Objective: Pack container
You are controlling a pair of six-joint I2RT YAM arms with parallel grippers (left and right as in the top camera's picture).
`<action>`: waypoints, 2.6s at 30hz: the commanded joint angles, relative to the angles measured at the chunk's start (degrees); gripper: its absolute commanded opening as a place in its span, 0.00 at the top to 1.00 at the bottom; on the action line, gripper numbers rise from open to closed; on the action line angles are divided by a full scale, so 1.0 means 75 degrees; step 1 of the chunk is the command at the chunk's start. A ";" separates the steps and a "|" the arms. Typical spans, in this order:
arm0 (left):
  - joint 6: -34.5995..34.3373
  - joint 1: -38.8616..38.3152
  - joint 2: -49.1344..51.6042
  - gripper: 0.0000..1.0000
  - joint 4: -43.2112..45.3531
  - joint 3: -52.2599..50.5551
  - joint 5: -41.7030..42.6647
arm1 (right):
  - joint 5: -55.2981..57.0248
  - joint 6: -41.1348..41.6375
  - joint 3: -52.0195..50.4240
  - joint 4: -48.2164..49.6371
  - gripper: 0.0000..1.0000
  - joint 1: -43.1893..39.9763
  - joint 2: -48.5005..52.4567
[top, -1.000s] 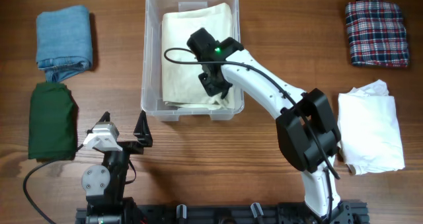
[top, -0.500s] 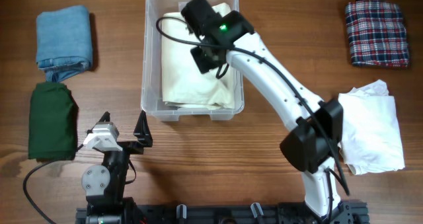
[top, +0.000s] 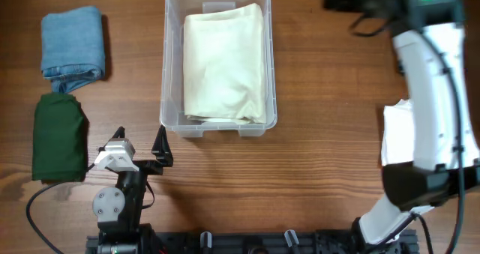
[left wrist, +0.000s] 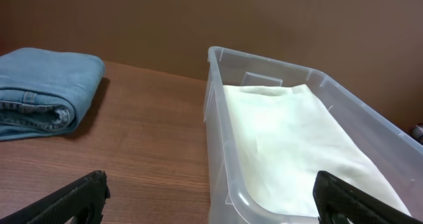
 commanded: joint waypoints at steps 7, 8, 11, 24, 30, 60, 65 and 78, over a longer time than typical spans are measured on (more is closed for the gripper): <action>0.0064 0.0055 -0.0003 0.00 -0.0012 -0.0047 -0.0023 | -0.2331 0.0256 -0.0006 0.0379 0.18 -0.3028 0.0912; 0.0064 0.0055 -0.0003 0.00 -0.0012 -0.0047 -0.0023 | -0.2626 0.0428 -0.0006 0.0385 0.18 -0.3311 0.1061; 0.0064 0.0055 -0.0003 0.00 -0.0012 -0.0047 -0.0023 | -0.3555 0.0752 -0.0009 0.0449 0.18 -0.4205 0.1652; 0.0064 0.0055 -0.0003 0.00 -0.0012 -0.0047 -0.0023 | -0.3920 0.1306 -0.0015 0.0577 0.15 -0.6204 0.3357; 0.0064 0.0055 -0.0003 0.00 -0.0012 -0.0047 -0.0023 | -0.3917 0.1711 -0.0160 0.0609 0.13 -0.6595 0.3931; 0.0064 0.0055 -0.0003 0.00 -0.0012 -0.0047 -0.0023 | -0.3506 0.3564 -0.2267 0.2381 0.06 -0.5263 0.4004; 0.0061 0.0055 -0.0003 0.00 -0.0012 -0.0047 -0.0023 | -0.3550 0.3958 -0.2267 0.2323 0.04 -0.5249 0.3998; 0.0064 0.0055 -0.0003 0.00 -0.0012 -0.0047 -0.0023 | -0.3418 0.3876 -0.2267 0.2174 0.04 -0.4931 0.3998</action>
